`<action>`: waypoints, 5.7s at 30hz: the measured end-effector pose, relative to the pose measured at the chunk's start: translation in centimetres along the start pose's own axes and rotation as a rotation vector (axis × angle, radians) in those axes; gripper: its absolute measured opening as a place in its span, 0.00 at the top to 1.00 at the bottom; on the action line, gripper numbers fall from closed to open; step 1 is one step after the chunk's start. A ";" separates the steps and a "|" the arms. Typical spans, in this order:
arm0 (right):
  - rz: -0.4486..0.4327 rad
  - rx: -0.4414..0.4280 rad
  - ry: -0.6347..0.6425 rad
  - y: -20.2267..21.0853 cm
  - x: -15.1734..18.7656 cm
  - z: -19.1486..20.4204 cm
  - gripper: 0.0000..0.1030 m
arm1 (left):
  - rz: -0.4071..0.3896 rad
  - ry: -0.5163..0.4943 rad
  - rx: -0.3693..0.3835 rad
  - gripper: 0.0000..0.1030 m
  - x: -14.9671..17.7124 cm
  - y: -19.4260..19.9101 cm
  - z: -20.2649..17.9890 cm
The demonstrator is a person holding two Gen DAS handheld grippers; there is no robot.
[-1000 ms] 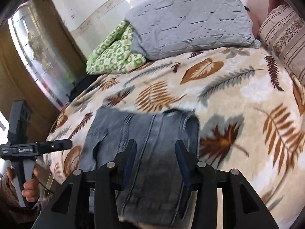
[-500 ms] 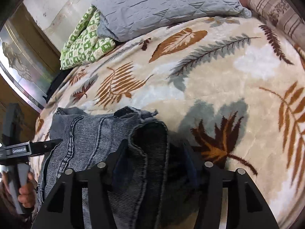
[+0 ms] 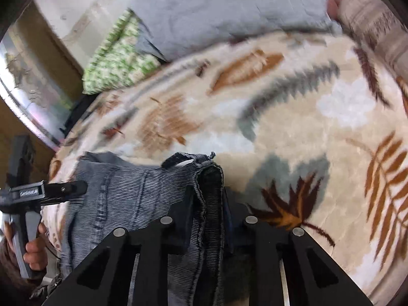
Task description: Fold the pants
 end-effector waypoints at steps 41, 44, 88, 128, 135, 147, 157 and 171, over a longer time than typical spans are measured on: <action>0.080 0.013 0.113 6.4 10.1 3.0 0.50 | 0.064 -0.184 0.003 0.10 13.5 3.0 -1.7; 0.074 0.028 0.110 6.0 11.3 2.1 0.45 | 0.078 -0.175 0.019 0.09 13.1 3.1 -1.6; 0.197 -0.393 -0.043 2.2 4.9 6.1 0.55 | 0.094 -0.153 0.290 0.61 6.5 5.2 -4.4; 0.038 -0.057 -0.004 -6.7 -9.5 4.7 0.21 | -0.264 -0.118 -0.227 0.20 -8.5 5.7 4.0; 0.118 0.148 -0.018 -2.0 -3.8 5.2 0.00 | -0.348 -0.129 -0.401 0.17 -2.4 8.9 5.4; -0.011 0.363 0.139 5.8 4.0 10.3 0.00 | -0.379 -0.121 -0.340 0.17 6.3 10.9 4.3; -0.053 0.406 0.232 8.0 5.8 12.5 0.00 | -0.398 -0.156 -0.336 0.17 9.1 12.7 3.1; -0.047 0.422 0.250 8.5 7.4 12.3 0.00 | -0.346 -0.186 -0.256 0.17 10.2 12.5 1.1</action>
Point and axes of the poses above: each gripper's, at about its wrist camera, not at the fingertips, and y roughly against the way its jaws point, z to its left, x to its underside, the point moved 6 cm from there along -y, roughly the way its jaws point, and after that the axes turned 6 degrees about -x, right-handed, at the moved point
